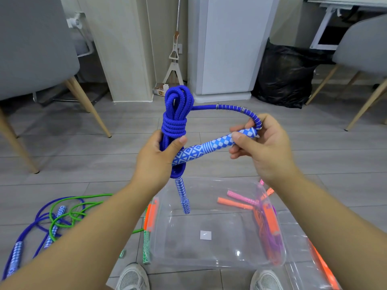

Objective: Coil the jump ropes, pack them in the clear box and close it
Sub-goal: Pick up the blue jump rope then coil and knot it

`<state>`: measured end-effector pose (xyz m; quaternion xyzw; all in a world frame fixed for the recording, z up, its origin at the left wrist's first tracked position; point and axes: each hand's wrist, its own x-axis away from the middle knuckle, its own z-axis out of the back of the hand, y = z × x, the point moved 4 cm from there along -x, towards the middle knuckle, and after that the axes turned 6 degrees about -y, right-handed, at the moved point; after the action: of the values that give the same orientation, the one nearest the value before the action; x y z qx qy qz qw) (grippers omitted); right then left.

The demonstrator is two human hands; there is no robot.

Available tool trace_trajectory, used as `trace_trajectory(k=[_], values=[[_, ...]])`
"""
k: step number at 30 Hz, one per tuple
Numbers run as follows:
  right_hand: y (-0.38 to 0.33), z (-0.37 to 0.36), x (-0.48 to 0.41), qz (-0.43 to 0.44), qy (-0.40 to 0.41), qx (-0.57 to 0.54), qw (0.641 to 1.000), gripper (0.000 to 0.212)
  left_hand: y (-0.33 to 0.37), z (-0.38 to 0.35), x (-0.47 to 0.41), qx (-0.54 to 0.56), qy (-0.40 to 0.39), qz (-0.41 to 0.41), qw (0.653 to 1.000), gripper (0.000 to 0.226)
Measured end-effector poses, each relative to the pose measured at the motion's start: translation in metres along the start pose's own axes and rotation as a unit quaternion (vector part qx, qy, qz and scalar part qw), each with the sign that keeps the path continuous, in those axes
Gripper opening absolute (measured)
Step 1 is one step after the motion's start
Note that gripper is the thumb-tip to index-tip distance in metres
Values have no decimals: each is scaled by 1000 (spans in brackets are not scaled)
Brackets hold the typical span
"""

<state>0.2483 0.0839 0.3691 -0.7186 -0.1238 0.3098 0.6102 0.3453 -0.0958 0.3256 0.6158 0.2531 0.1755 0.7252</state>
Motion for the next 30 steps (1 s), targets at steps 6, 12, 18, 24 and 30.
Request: trace_trajectory(k=[6, 12, 18, 24, 30], values=[[16, -20, 11, -29, -18, 67, 997, 28, 3, -6, 2, -46, 14, -10, 999, 8], [37, -29, 5, -132, -89, 252, 955, 16, -3, -9, 5, -132, -2, 5, 991, 17], [17, -23, 0, -120, -46, 213, 969, 34, -2, -10, 14, -234, -43, 15, 971, 24], [-5, -35, -8, -78, -55, 216, 972, 44, 2, -19, 20, -371, -71, -4, 926, 32], [-4, -32, -8, -83, -69, 149, 983, 12, -6, -17, 19, -306, -144, 2, 941, 28]])
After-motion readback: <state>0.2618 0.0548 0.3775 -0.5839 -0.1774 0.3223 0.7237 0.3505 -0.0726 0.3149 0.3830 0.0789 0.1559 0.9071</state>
